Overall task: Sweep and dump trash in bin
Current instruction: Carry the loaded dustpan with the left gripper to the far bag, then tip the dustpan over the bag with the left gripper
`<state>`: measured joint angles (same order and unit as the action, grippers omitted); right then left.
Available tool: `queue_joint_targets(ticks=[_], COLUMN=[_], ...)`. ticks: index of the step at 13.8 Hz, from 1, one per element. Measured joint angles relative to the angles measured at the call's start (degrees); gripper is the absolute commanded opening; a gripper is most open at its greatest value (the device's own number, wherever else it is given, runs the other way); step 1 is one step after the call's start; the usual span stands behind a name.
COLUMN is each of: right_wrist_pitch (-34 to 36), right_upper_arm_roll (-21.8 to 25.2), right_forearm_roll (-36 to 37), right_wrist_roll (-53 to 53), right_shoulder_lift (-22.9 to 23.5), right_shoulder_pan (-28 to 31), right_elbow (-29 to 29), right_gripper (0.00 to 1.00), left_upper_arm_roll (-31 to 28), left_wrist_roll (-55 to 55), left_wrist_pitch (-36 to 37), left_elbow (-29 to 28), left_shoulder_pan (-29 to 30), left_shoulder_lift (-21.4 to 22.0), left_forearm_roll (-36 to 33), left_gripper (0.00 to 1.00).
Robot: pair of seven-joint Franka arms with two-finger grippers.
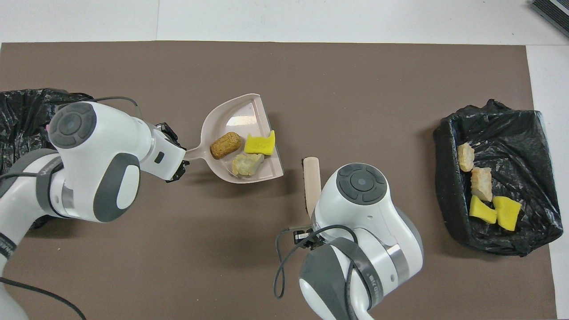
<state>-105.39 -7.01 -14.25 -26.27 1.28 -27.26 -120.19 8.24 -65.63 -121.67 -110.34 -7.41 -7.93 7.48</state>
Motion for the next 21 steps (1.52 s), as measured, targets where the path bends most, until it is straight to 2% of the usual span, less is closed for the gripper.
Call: queue_joint_targets(ticks=[3, 6, 9, 11, 13, 17, 21], right_wrist_pitch=[0.1, 0.1, -1.4, -4.3, -9.7, -13.0, -17.2], right_upper_arm_roll=[-0.4, -0.6, -0.7, -0.7, -0.7, -0.6, -0.6], right_forearm_roll=[0.0, -1.6, -4.8, -5.0, -5.1, -8.4, -9.4], right_wrist_roll=[-7.0, -9.2, -10.8, -12.3, -14.4, -16.7, -17.1], right_shoulder_lift=[-1.4, -5.6, -10.6, -12.2, -12.0, -10.5, -8.2], right_shoulder_pan=[-5.6, -10.2, -14.3, -17.4, -20.4, -21.2, -22.7], right_elbow=[-2.6, -8.0, -13.9, -18.0, -21.3, -22.5, -22.3], right_gripper=[0.0, 0.0, 0.0, 0.0, 0.0, 0.0, 0.0], left_upper_arm_roll=[0.0, 0.0, 0.0, -0.1, -0.2, -0.7, -1.3], left_wrist_roll=[-3.5, -8.3, -15.4, -20.4, -26.8, -37.4, -42.3], left_wrist_pitch=[6.0, 11.6, 14.0, 14.5, 14.9, 16.3, 16.4], left_elbow=[6.0, 11.2, 13.0, 13.2, 13.3, 15.5, 18.0], left_shoulder_pan=[4.4, 9.2, 14.6, 18.2, 22.9, 33.3, 39.5], left_shoulder_lift=[-0.2, -0.2, -0.4, -0.5, -0.6, -1.3, -2.1], left_forearm_roll=[0.0, 0.0, 1.1, 1.2, 1.2, 0.5, -6.3], left_gripper=[0.0, 0.0, 0.0, 0.0, 0.0, 0.0, 0.0])
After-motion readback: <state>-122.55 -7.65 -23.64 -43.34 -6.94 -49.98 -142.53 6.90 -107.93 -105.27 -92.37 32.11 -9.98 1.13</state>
